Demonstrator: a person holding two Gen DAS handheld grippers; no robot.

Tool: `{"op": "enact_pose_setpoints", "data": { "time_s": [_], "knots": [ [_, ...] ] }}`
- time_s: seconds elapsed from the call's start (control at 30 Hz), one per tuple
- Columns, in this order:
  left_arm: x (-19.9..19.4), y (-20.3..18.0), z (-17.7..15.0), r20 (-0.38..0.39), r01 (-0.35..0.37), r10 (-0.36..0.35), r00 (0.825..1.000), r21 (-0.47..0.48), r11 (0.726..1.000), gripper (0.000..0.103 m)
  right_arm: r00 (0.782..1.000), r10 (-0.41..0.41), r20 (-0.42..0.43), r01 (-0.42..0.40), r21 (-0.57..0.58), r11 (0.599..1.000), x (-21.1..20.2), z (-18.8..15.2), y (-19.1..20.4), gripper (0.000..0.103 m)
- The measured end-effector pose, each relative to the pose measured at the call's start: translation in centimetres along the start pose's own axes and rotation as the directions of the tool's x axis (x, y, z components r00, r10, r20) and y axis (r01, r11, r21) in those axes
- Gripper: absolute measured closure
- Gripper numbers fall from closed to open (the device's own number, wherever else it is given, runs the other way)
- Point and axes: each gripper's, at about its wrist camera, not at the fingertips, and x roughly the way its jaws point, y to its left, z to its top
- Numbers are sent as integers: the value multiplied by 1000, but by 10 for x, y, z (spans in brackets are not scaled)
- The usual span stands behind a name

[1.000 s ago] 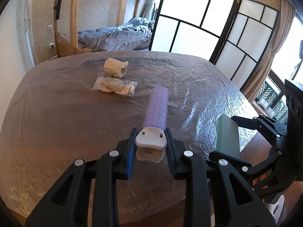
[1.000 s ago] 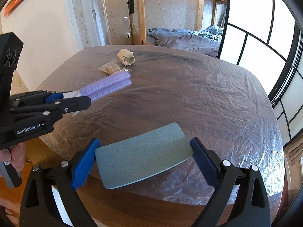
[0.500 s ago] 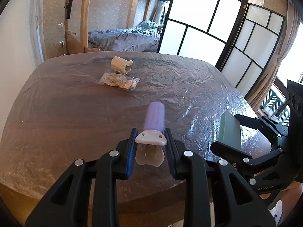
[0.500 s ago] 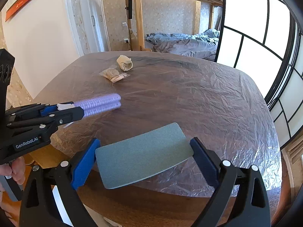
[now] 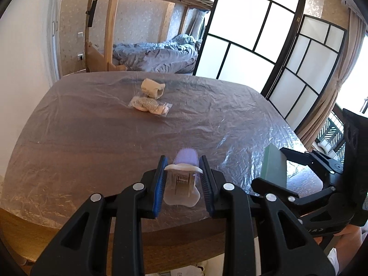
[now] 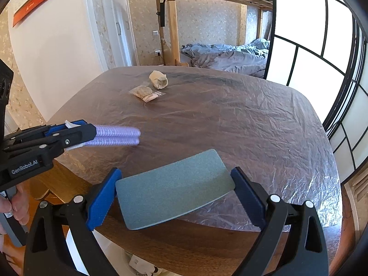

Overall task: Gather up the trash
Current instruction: 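Carry the hair roller and teal sponge over the white bucket with both tools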

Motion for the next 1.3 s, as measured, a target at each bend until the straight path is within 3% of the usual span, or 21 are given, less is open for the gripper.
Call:
{"op": "enact_pose_setpoints", "data": {
  "time_s": [0.47, 0.83, 1.3],
  "knots": [
    [-48, 6, -15, 47, 61, -62, 997, 18, 998, 72, 998, -62, 33, 61, 27, 998, -37, -16, 34, 9],
    [-98, 6, -57, 25, 117, -119, 993, 62, 991, 72, 993, -116, 13, 115, 74, 991, -75, -70, 80, 9],
    [-103, -6, -108, -39, 77, -77, 996, 19, 997, 72, 994, -78, -81, 84, 66, 994, -74, -116, 92, 9]
  ]
}}
